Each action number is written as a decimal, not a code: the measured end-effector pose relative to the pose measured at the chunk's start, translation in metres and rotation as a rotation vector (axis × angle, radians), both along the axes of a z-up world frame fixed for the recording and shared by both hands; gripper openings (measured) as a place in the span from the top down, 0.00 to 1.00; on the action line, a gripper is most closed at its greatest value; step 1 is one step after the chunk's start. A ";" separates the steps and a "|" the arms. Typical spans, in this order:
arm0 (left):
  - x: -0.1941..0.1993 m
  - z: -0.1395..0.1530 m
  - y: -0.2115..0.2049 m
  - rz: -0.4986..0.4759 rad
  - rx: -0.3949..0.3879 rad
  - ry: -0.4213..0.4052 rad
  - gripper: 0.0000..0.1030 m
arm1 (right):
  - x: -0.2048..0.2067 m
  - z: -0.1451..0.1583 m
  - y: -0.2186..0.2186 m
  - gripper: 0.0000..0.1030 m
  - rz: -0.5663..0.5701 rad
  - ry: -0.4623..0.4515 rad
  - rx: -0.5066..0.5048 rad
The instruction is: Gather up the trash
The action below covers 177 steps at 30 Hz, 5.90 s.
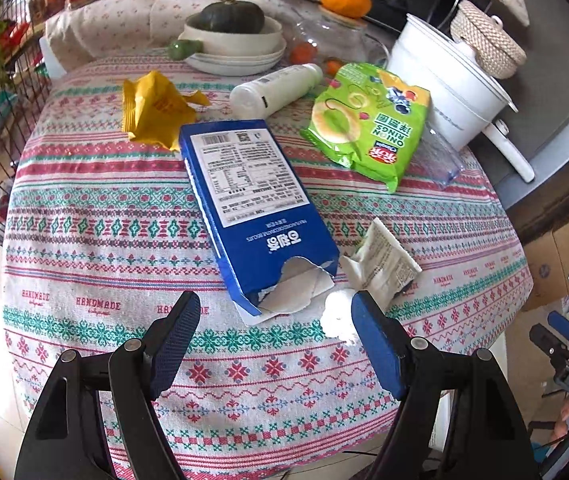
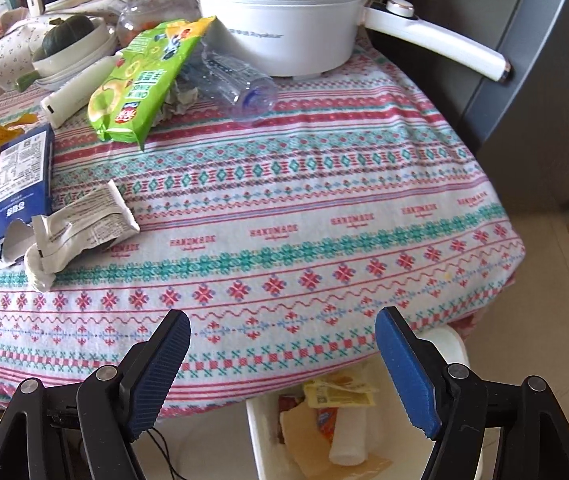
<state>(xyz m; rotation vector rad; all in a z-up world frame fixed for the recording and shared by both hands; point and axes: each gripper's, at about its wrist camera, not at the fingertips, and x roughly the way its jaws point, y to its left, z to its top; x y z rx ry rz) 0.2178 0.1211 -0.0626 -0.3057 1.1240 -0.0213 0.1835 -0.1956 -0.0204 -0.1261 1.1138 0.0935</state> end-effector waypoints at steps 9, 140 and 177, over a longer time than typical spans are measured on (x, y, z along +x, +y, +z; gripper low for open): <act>0.049 -0.020 0.010 0.216 0.056 0.085 0.05 | 0.026 -0.012 0.040 0.22 0.052 0.030 0.023; -0.094 0.028 -0.227 -0.626 -0.047 -0.128 0.11 | -0.073 -0.019 -0.144 0.70 -0.190 0.066 0.220; -0.088 -0.053 -0.368 -0.854 -0.010 -0.063 0.06 | -0.100 -0.055 -0.264 0.33 -0.547 0.208 0.351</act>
